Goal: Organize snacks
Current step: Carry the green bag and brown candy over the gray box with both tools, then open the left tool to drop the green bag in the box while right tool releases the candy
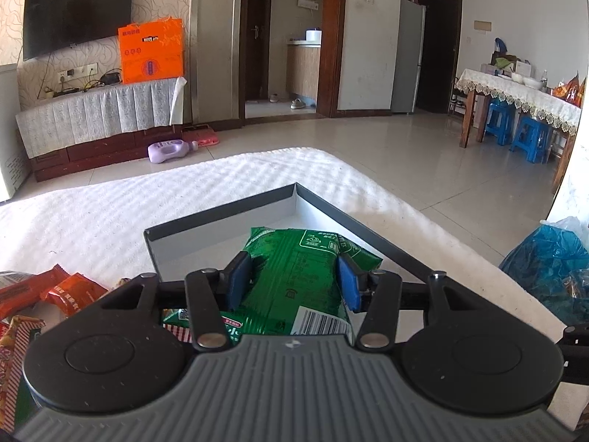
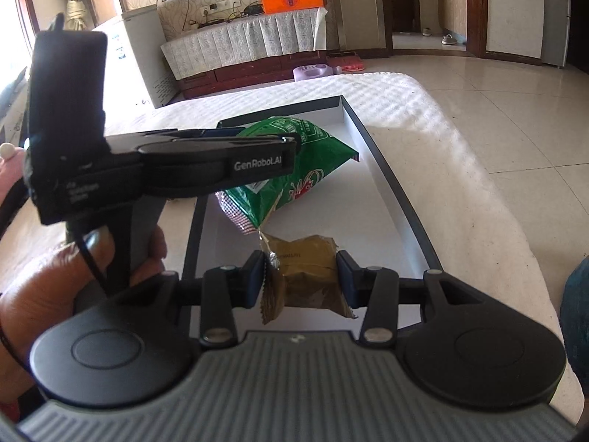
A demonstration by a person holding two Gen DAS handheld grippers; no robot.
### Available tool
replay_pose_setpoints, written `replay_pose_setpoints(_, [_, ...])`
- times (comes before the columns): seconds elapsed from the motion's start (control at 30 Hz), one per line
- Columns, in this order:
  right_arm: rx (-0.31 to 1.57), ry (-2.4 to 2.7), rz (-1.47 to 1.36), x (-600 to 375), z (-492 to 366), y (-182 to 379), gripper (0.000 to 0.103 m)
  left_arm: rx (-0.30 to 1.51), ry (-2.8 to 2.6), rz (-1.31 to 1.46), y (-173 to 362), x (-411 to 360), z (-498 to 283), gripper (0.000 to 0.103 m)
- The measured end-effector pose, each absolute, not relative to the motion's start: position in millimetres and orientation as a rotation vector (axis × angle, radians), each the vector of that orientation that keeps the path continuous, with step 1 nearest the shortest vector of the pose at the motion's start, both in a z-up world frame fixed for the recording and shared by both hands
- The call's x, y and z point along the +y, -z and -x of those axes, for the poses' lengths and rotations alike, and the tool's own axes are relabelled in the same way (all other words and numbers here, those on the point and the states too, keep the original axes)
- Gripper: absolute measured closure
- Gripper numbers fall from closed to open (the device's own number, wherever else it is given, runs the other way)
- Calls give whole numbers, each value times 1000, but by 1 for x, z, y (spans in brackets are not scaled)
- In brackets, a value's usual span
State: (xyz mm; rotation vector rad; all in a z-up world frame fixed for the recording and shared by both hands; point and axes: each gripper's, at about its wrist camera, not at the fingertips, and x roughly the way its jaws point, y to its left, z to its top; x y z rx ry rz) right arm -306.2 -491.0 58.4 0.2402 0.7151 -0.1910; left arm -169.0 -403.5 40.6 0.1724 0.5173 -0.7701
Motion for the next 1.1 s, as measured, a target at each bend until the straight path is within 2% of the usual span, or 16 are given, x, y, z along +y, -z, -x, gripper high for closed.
replay_pose_setpoints(0.27, [736,220,-218,-495,299,-54,58,512,767,-190,-35,-409,168,44])
replay_pose_setpoints(0.33, [741,225,-214,-496,298,-53,58,514,762,-202,-34,-408,169,34])
replay_pose_setpoints(0.47, [751,239,-216,-498,293,-51,58,505,768,-226,-33,-410,173,27])
replay_pose_setpoints(0.6, [757,242,-212,-497,290,-49,58,490,776,-245,-33,-409,179,12])
replay_pose_setpoints(1.1, [776,279,-205,-494,281,-42,56,505,787,-244,-34,-397,186,8])
